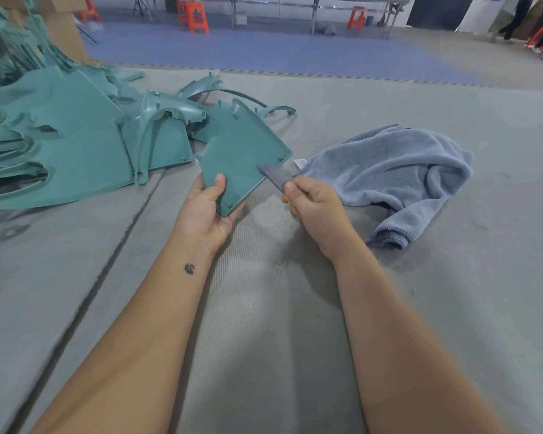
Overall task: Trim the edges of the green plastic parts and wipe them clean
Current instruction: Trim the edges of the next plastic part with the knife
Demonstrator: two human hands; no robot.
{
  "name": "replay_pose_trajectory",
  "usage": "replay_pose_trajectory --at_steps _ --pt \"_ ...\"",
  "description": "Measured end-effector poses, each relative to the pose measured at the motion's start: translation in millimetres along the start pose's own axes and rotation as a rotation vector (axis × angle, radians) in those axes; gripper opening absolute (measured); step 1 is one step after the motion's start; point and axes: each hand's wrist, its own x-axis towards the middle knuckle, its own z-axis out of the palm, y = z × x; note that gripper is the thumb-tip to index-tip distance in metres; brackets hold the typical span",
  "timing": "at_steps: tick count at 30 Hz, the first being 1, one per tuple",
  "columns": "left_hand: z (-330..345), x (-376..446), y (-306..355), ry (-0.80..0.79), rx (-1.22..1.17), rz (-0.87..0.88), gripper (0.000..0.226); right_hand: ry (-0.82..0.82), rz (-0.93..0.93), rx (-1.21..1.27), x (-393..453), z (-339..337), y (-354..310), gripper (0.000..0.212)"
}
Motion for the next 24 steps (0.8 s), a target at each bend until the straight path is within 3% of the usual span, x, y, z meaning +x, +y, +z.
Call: replay_pose_trajectory --at_steps 8,24 --pt "-1.2 -0.5 0.3 0.011 -0.029 -0.013 0.023 0.101 0.011 0.254 -0.8 -6.6 -3.2 0.030" --pt "1.3 -1.0 -1.0 0.019 0.000 0.009 0.024 0.090 0.027 0.083 2.4 -2.0 0.6 0.035"
